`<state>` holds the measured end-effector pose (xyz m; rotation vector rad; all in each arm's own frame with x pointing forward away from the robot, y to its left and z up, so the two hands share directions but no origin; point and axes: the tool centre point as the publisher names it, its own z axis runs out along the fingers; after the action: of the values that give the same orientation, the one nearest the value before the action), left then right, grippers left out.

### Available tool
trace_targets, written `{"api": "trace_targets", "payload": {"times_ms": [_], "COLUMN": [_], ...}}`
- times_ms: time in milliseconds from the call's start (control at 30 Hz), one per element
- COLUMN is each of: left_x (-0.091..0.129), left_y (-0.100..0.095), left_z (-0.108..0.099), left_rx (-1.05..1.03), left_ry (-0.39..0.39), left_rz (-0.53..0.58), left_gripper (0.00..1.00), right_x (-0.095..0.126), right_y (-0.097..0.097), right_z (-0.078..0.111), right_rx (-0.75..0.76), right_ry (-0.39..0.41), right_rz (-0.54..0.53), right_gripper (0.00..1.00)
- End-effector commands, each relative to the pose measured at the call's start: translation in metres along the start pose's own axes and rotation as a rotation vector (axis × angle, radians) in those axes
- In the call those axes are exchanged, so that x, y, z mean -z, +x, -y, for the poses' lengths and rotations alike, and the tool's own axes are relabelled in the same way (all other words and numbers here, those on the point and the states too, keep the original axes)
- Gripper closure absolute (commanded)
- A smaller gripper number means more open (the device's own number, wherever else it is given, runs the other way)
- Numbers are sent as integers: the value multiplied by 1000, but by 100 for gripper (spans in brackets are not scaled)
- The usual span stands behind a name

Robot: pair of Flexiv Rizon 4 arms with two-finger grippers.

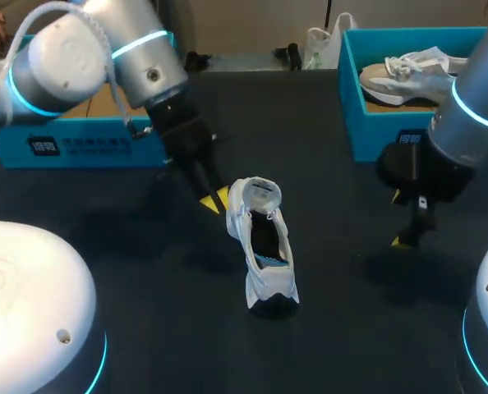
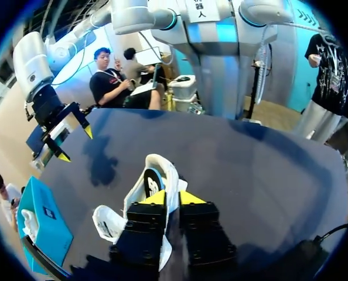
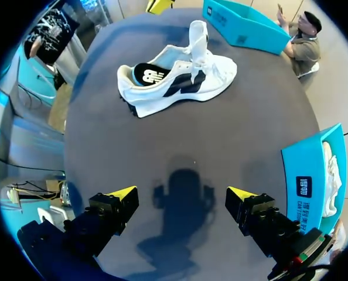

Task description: Take the shoe out of the shoebox, open the shoe tongue, remove and reinsert the insole, then place the shoe into the shoebox

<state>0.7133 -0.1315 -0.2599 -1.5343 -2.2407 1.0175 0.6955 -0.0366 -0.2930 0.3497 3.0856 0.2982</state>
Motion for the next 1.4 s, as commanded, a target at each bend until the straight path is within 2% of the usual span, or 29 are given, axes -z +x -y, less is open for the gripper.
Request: {"api": "trace_targets", "payload": {"times_ms": [33, 100, 433, 600, 633, 700, 967, 1000, 1067, 1167, 1400], "left_x": [8, 12, 12, -11, -16, -26, -25, -32, -50, -70, -70], "left_y": [-2, -1, -1, -20, -23, -31, -32, -37, -41, -40, -40], "left_z": [-1, 0, 0, 6, 8, 9, 11, 11, 13, 17, 17], "left_rx": [-15, -78, -78, -183, -216, -268, -300, -294, -317, -411, -411], "left_ry": [-56, -88, -88, -125, -106, -114, -99, -92, -129, -125, -125], "left_rz": [-271, -242, -242, -316, -336, -389, -402, -414, -437, -481, -481], "left_gripper": [100, 100, 100, 100, 100, 100, 100, 100, 100, 100, 100], "right_x": [0, 0, 0, 0, 0, 0, 0, 0, 0, 0, 0], "right_y": [1, 1, 1, 1, 1, 1, 1, 1, 1, 1, 1], "right_z": [1, 1, 1, 1, 1, 1, 1, 1, 1, 1, 1], "right_rx": [1, 1, 1, 1, 1, 1, 1, 1, 1, 1, 1], "right_ry": [-1, -1, -1, -1, -1, -1, -1, -1, -1, -1, -1], "right_rz": [2, 2, 2, 2, 2, 2, 2, 2, 2, 2, 2], "right_gripper": [0, 0, 0, 0, 0, 0, 0, 0, 0, 0, 0]}}
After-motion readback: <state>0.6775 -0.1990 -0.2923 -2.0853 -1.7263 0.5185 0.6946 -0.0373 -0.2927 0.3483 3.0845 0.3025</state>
